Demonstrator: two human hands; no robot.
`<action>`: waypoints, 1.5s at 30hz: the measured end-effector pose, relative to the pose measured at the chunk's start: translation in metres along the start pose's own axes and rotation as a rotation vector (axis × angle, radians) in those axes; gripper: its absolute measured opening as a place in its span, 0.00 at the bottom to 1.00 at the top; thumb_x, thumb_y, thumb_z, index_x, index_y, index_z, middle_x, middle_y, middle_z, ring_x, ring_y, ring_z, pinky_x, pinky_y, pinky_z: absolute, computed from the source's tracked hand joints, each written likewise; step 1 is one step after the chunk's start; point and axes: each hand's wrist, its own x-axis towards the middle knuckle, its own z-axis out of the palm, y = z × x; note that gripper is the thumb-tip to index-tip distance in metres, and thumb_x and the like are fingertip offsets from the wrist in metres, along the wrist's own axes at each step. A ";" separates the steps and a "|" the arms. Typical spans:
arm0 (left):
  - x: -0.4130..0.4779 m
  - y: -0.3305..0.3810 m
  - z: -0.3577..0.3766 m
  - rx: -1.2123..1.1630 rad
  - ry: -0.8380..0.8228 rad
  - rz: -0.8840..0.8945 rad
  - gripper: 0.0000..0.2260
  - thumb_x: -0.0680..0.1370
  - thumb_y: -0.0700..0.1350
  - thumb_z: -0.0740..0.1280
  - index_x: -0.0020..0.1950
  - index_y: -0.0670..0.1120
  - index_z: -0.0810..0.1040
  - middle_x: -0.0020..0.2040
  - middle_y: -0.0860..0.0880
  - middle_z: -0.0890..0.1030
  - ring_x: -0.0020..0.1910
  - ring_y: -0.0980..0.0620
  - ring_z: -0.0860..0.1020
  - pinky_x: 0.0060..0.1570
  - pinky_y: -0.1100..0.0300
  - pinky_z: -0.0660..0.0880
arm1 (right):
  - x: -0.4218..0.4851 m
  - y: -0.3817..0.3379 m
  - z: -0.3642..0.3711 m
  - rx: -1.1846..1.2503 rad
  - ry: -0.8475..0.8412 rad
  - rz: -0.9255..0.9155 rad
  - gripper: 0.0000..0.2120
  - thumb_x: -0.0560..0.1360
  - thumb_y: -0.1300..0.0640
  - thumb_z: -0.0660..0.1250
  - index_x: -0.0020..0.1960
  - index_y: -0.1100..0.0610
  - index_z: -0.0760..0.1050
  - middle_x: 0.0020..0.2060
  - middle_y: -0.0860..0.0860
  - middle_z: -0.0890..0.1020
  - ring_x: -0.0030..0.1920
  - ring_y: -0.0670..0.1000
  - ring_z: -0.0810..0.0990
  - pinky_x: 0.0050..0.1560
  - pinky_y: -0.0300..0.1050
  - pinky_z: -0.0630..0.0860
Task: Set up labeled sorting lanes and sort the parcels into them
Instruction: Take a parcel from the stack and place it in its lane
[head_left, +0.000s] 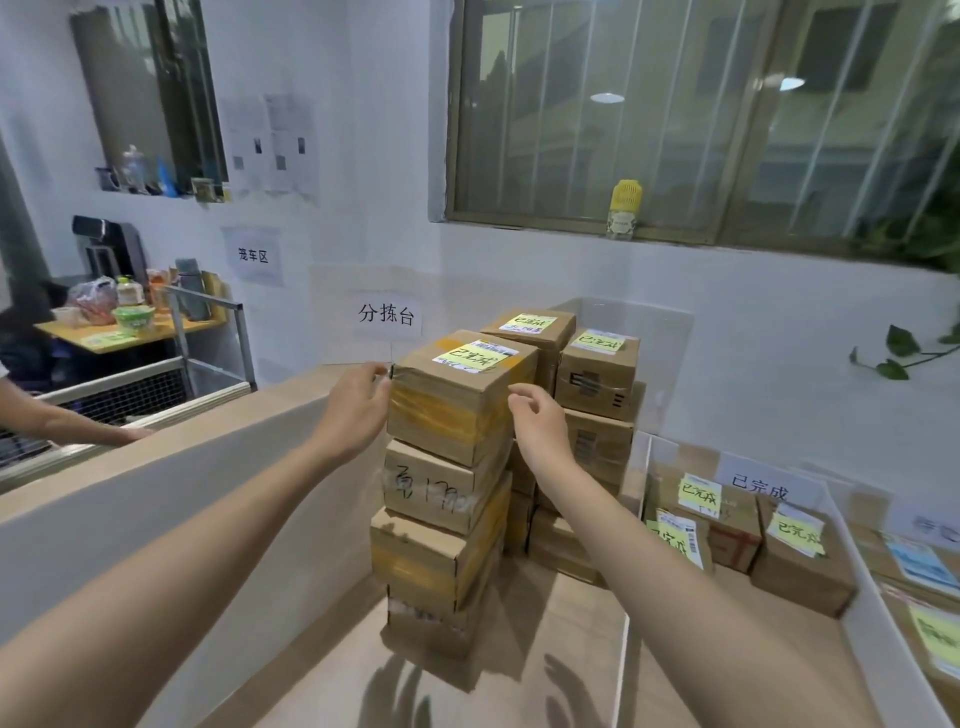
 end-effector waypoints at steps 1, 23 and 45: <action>0.006 0.000 0.001 -0.011 -0.006 -0.001 0.15 0.82 0.43 0.56 0.65 0.39 0.72 0.62 0.40 0.76 0.62 0.43 0.72 0.60 0.53 0.66 | 0.003 -0.001 0.002 0.009 0.014 0.004 0.14 0.82 0.54 0.56 0.66 0.51 0.72 0.55 0.46 0.74 0.57 0.47 0.72 0.53 0.42 0.72; 0.100 -0.013 0.022 -0.242 -0.520 0.043 0.14 0.82 0.47 0.53 0.62 0.50 0.74 0.57 0.48 0.74 0.57 0.48 0.71 0.59 0.55 0.69 | 0.032 -0.026 0.054 -0.026 0.168 0.148 0.16 0.81 0.56 0.57 0.68 0.54 0.71 0.63 0.50 0.73 0.56 0.49 0.72 0.42 0.38 0.69; 0.065 -0.003 -0.005 -0.479 -0.383 0.060 0.19 0.79 0.42 0.59 0.70 0.49 0.68 0.70 0.51 0.71 0.63 0.56 0.70 0.55 0.61 0.66 | -0.009 -0.042 0.043 0.098 0.224 0.047 0.19 0.78 0.65 0.59 0.65 0.51 0.74 0.64 0.51 0.75 0.66 0.51 0.71 0.63 0.49 0.75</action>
